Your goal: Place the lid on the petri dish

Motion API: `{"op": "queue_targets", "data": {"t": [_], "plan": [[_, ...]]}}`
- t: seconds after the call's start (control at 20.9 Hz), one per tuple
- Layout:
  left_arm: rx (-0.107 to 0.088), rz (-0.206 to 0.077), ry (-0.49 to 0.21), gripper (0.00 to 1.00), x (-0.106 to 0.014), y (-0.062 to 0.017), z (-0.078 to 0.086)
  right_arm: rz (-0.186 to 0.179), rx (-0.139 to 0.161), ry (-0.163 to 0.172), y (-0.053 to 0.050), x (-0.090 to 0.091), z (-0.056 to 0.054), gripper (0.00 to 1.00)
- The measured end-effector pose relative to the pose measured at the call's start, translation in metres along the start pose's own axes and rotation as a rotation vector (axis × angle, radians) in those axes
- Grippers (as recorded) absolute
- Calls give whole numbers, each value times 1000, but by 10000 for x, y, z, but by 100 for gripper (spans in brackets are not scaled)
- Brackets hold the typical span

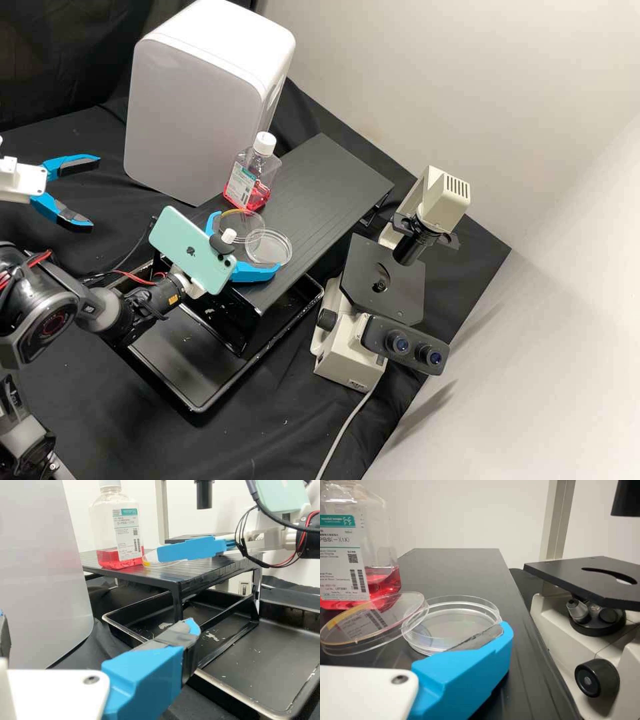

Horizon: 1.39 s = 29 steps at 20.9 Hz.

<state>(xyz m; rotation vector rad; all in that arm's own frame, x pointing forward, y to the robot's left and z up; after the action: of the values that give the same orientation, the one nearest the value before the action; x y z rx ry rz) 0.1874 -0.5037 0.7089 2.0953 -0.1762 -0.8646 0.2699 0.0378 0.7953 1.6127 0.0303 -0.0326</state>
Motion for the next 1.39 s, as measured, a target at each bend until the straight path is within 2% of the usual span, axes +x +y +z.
{"op": "queue_targets", "data": {"t": [0.19, 0.43, 0.91, 0.96, 1.15, 1.39], "plan": [[0, 0, 0, 100, 0, 0, 0, -4, 20, -10, -2, 6, 18, 100], [0, 0, 0, 100, 0, 0, 0, 2, 94, -6, 29, 23, 22, 100], [0, 0, -2, 100, 1, -1, 5, -4, 98, -13, 13, 35, 38, 100], [0, 0, -2, 100, 1, -1, 5, -4, 95, -13, 13, 35, 38, 0], [0, -1, -5, 100, 2, -2, 11, -4, 72, -13, 13, 35, 38, 0], [1, -1, -8, 100, 2, -3, 16, -4, 65, -13, 13, 35, 38, 0]]}}
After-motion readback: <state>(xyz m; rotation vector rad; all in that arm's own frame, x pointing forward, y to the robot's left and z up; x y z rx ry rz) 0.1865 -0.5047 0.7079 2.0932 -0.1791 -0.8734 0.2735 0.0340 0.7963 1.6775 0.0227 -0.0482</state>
